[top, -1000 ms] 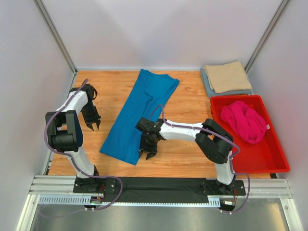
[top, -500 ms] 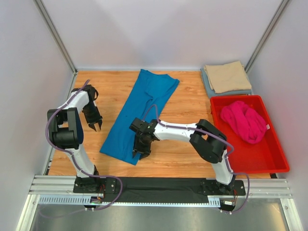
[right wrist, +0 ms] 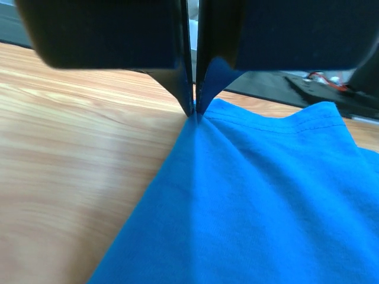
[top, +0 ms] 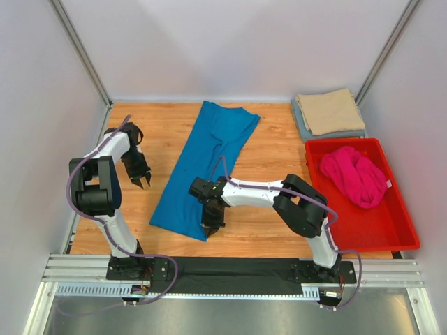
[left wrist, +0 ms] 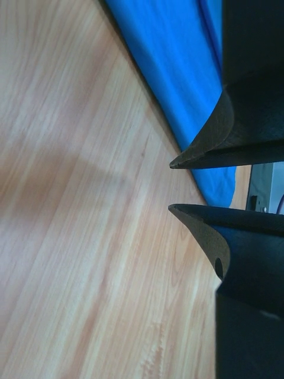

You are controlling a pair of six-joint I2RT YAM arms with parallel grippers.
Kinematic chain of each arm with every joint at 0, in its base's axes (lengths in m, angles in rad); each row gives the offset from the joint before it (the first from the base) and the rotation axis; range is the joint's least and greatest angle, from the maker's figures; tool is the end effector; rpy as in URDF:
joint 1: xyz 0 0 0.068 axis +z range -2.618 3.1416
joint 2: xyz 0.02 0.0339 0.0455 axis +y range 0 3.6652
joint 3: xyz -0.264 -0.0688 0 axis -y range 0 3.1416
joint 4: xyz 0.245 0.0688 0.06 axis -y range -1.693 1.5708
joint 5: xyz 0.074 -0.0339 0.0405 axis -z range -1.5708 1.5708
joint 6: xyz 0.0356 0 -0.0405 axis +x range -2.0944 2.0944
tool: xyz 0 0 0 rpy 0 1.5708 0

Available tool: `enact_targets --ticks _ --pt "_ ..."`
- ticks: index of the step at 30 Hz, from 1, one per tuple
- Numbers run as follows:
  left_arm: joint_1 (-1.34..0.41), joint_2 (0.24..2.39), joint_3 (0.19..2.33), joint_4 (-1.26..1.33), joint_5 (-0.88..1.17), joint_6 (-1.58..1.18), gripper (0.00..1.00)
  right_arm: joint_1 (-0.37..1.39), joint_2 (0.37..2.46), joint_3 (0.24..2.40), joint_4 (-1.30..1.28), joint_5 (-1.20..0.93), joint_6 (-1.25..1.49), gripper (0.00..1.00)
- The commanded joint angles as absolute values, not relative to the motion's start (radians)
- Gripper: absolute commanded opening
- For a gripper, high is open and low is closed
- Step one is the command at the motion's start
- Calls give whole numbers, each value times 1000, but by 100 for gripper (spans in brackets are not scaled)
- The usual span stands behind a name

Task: Fold and stack the t-shirts
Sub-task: Fold the tshirt

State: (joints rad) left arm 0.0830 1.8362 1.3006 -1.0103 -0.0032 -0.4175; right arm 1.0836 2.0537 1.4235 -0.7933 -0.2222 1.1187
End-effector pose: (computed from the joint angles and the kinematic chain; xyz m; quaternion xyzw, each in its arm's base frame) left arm 0.3321 0.0277 0.1853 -0.2476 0.9688 -0.0005 0.0125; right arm 0.1765 0.3499 0.1439 -0.0092 -0.9911 -0.1153 0.0655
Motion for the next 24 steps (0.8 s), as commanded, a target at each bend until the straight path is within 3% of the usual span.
enact_targets --ticks 1,15,24 --pt "51 1786 1287 -974 98 -399 38 1074 1970 1368 -905 -128 1060 0" --pt "-110 1761 1295 -979 259 -391 39 1043 1704 1091 -1037 -6 973 2" --pt "-115 1762 1299 -966 305 -385 40 954 1675 1333 -1189 95 818 24"
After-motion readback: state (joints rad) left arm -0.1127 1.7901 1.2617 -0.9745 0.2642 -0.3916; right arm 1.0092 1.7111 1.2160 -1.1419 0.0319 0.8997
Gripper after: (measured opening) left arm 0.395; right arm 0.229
